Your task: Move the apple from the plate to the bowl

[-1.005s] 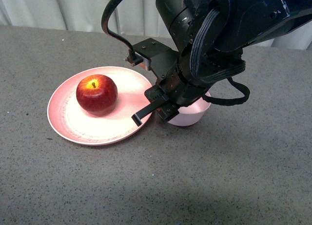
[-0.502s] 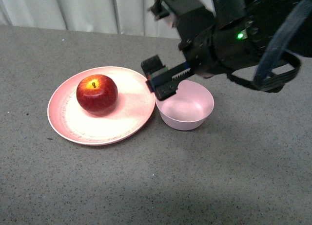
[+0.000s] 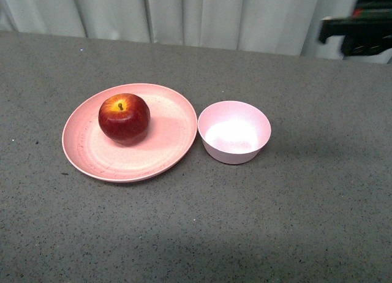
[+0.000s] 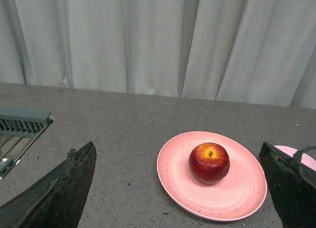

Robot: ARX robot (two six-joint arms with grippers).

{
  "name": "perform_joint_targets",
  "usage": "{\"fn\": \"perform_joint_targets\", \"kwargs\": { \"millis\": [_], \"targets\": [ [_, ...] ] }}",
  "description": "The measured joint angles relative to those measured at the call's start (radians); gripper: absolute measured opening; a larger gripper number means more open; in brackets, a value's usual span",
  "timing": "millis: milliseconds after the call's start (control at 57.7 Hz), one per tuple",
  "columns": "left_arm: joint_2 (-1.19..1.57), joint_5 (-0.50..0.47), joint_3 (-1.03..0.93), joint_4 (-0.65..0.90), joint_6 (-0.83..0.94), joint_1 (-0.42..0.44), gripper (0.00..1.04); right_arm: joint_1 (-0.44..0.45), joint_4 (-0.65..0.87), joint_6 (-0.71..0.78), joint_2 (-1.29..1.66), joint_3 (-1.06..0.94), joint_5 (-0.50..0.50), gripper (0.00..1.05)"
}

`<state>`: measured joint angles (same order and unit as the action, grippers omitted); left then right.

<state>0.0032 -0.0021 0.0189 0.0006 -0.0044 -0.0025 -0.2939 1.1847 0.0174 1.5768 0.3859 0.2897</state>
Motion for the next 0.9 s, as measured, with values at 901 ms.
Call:
{"fn": "perform_joint_targets", "kwargs": {
  "millis": [901],
  "targets": [
    [0.0,0.0,0.0,0.0,0.0,0.0,0.98,0.291,-0.521,-0.007,-0.89,-0.376,-0.288,0.01]
  ]
}}
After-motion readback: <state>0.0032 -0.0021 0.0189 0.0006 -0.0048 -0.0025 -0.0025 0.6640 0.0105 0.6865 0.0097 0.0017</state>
